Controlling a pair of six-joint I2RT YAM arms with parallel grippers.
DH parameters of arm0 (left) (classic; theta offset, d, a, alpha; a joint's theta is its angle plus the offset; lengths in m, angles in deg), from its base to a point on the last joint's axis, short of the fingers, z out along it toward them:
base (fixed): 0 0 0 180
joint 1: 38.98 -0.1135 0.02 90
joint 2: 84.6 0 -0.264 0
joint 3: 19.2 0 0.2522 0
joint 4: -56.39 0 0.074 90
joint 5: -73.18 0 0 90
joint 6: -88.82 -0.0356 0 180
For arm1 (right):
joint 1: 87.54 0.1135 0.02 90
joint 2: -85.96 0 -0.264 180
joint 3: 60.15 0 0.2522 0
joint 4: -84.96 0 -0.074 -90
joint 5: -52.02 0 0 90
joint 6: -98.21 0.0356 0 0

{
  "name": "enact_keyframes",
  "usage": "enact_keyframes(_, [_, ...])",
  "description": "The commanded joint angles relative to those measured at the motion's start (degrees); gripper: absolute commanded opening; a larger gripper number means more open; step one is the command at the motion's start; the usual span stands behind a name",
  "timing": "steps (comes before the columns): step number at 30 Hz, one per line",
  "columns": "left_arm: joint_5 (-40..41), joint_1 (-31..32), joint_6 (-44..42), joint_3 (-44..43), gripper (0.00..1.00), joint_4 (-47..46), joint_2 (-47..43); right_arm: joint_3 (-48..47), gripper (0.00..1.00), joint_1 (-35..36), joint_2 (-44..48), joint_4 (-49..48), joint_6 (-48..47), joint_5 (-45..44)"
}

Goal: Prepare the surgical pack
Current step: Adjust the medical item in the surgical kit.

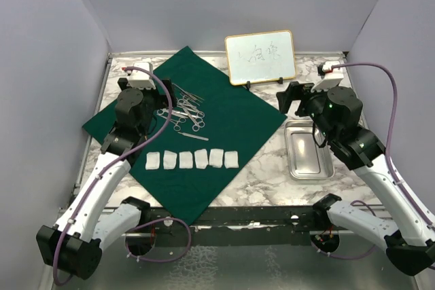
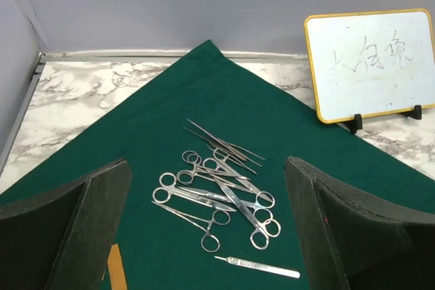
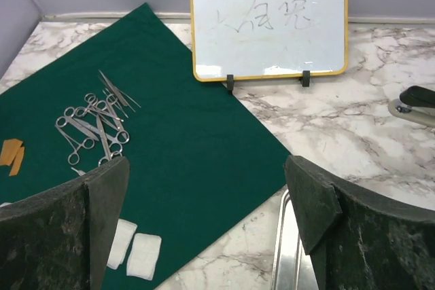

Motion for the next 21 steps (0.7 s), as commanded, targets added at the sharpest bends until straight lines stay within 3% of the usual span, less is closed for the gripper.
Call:
enact_keyframes(1, [-1.0, -0.3, 0.1, -3.0, 0.99, 1.5, 1.9, 0.3, 0.99, 0.5, 0.9, 3.2, 0.2, -3.0])
enact_keyframes(6, [-4.9, -0.2, 2.0, -4.3, 0.99, 5.2, 5.4, 5.1, 0.99, 0.5, 1.1, 3.8, 0.6, -3.0])
enact_keyframes(9, [-8.7, -0.2, 5.0, -3.6, 0.99, 8.1, 6.8, 11.3, 0.99, 0.4, 2.6, 0.0, 1.3, 2.6])
enact_keyframes(16, [-25.1, -0.2, 12.9, 0.8, 0.99, 16.3, 8.4, 20.1, 0.99, 0.5, -1.3, -6.5, 5.5, 26.7])
enact_keyframes(18, [-29.1, 0.1, 15.8, 2.8, 0.99, 17.7, 7.7, 22.5, 0.91, 0.5, -4.3, -9.9, 6.0, 35.4])
enact_keyframes(21, [-32.8, 2.7, 21.2, 6.8, 0.99, 16.7, 5.2, 24.6, 0.86, 0.4, -9.3, -13.2, 7.7, 41.3])
